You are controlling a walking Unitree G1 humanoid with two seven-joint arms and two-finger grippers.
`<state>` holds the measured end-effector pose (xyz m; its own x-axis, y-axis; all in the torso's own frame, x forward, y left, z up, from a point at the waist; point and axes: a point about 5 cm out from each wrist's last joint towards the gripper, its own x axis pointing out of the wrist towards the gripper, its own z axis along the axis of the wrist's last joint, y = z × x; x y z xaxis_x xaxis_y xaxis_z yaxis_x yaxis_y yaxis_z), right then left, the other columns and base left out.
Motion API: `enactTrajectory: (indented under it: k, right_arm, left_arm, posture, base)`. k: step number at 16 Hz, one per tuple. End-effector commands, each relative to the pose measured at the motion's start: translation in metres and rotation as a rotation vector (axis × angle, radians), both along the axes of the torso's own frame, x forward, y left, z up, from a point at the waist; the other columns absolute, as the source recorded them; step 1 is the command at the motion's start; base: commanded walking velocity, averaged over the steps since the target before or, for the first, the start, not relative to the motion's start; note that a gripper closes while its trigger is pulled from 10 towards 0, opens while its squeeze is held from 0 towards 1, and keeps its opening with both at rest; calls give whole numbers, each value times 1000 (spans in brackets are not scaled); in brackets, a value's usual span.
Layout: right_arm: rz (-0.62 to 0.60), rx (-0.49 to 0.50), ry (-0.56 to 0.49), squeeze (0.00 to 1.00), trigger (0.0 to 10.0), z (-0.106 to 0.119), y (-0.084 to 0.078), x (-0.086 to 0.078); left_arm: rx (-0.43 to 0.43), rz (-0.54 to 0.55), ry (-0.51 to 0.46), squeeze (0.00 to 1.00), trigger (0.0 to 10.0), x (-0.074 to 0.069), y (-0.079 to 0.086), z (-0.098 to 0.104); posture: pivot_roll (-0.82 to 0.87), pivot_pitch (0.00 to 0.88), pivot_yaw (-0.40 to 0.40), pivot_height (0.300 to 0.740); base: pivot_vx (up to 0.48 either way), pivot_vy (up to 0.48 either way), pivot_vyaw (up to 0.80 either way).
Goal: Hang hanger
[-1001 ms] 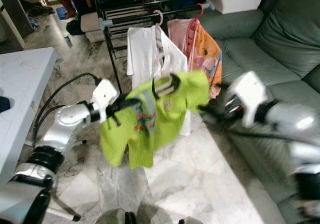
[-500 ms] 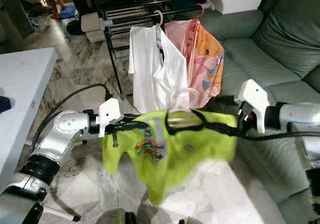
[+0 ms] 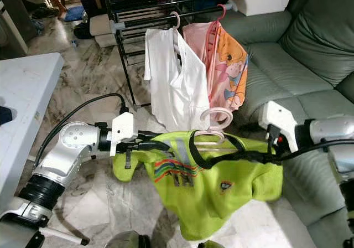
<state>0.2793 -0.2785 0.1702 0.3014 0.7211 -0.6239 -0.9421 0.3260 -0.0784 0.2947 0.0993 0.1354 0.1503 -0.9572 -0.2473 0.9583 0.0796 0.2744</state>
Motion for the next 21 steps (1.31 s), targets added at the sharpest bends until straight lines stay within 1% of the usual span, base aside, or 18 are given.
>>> enactTrajectory:
  k: [1,5,8,10,13,21]
  right_arm:
    - [34,-23,10,0,0,2,-1,1]
    - [38,-36,22,0,0,-7,0,6]
    - [64,-54,46,0,0,-14,2,9]
    - [75,-50,59,0,0,-15,4,11]
    - [92,-64,68,0,0,-17,4,12]
    - [94,-39,99,0,0,-20,1,8]
  left_arm:
    - [-22,-23,-21,0,0,-2,0,9]
    - [-29,-32,-17,0,0,-3,-2,12]
    - [-34,-43,-14,0,0,-6,-4,14]
    - [-35,-46,-9,0,0,-7,-4,14]
    - [-38,-45,-3,0,0,-7,-5,13]
    - [-50,-28,7,0,0,-5,-7,12]
  posture:
    - [-60,0,46,740]
    - [-52,0,42,740]
    - [-49,0,37,740]
    - [-50,0,35,740]
    - [-51,0,31,740]
    - [-62,0,30,740]
  base:
    - [0,0,0]
    - [0,0,0]
    - [0,0,0]
    - [0,0,0]
    - [0,0,0]
    - [0,0,0]
